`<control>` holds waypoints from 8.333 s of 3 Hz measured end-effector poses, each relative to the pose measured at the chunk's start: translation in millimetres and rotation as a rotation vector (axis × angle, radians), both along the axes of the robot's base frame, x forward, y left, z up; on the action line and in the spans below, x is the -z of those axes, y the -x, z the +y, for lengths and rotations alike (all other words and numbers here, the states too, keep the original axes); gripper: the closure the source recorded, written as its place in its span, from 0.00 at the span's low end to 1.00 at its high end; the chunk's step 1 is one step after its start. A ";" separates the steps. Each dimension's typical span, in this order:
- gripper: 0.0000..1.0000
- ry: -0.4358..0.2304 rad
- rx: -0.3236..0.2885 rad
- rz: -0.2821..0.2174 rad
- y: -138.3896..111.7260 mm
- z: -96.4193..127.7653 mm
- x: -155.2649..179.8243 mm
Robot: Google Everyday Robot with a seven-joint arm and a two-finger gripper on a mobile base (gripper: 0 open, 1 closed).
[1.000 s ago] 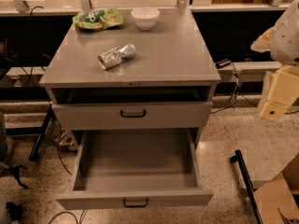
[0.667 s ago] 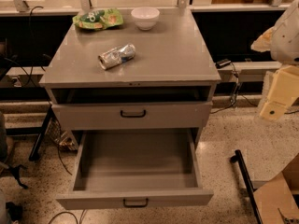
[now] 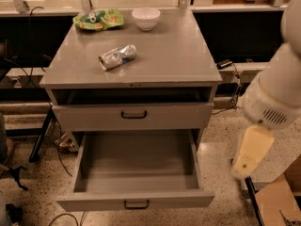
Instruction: Close middle drawer
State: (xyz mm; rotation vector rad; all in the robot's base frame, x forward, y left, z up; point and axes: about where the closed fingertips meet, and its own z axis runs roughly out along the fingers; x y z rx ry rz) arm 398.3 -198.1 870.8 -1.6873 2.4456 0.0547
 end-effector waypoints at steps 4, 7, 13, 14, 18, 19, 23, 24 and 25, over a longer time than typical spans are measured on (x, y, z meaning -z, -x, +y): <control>0.00 -0.072 0.119 0.239 63.2 21.3 154.9; 0.66 -0.283 0.305 0.417 103.9 60.1 381.9; 1.00 -0.393 0.089 0.113 -20.7 143.4 446.1; 1.00 -0.393 0.089 0.113 -20.7 143.4 446.1; 1.00 -0.320 -0.003 -0.076 -91.8 114.4 505.0; 1.00 -0.340 -0.047 -0.149 -128.0 127.4 511.0; 1.00 -0.403 -0.160 -0.319 -217.4 170.9 508.0; 1.00 -0.385 -0.169 -0.345 -227.9 162.1 502.1; 1.00 -0.321 -0.140 -0.325 -197.3 117.5 481.1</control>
Offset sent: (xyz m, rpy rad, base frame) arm -0.0273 0.0233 -0.0758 0.0595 0.1126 -0.0666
